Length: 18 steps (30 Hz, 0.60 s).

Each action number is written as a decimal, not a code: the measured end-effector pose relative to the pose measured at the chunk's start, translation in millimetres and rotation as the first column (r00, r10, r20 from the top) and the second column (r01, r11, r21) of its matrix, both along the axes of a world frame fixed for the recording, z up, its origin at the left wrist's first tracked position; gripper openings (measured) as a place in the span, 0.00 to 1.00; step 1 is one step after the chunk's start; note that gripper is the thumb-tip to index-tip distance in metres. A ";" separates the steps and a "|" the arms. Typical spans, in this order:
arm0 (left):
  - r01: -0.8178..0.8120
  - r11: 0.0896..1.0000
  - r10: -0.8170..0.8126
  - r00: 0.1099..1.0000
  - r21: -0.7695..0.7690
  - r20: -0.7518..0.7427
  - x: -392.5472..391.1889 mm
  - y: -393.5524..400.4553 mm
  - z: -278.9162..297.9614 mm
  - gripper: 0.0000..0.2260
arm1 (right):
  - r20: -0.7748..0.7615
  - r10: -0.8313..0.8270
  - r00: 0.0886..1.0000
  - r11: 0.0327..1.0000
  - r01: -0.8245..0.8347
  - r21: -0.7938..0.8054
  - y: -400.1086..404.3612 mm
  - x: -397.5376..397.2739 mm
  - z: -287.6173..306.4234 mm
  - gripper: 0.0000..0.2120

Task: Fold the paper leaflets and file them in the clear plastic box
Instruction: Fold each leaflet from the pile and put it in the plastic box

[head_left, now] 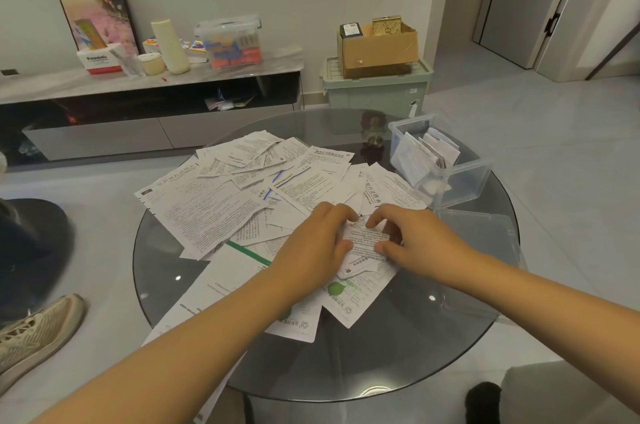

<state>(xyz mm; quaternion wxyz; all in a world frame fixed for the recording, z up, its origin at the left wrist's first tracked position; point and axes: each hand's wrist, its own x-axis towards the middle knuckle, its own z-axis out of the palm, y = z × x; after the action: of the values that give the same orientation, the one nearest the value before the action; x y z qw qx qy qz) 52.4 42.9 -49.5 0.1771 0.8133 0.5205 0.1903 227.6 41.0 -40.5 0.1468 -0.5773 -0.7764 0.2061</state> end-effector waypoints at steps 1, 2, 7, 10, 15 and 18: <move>-0.010 1.000 0.010 1.000 -0.015 0.013 0.3 1.2 -0.1 0.13 | -0.013 -0.011 1.000 1.000 0.011 -0.006 0.3 -0.3 -1.7 0.12; -0.017 1.000 0.017 1.000 -0.023 0.022 0.7 2.1 -0.6 0.11 | 0.004 -0.016 1.000 1.000 0.015 0.017 0.9 -0.4 -3.4 0.12; 0.018 0.999 -0.017 1.000 -0.039 0.014 0.0 8.4 -3.2 0.05 | 0.283 0.086 0.955 0.982 -0.130 0.140 2.6 -1.7 -1.5 0.15; 0.070 0.995 -0.073 0.997 -0.064 -0.036 -1.9 11.7 0.3 0.10 | 0.385 0.152 0.910 0.970 -0.212 0.119 2.4 -2.4 1.6 0.19; 0.071 0.996 -0.075 0.996 -0.061 -0.054 -1.8 11.5 3.0 0.08 | 0.433 0.112 0.894 0.954 -0.219 0.205 -0.2 -4.6 3.4 0.14; 0.007 1.000 -0.007 1.000 -0.013 -0.004 2.6 9.9 7.5 0.06 | 0.372 0.051 0.927 0.951 -0.159 0.266 -0.6 -3.1 6.9 0.14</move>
<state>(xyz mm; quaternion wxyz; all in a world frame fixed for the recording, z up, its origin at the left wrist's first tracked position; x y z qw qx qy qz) 55.0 52.8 -42.0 0.1819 0.8143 0.5194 0.1845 224.4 40.5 -33.6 0.0735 -0.5344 -0.8419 -0.0123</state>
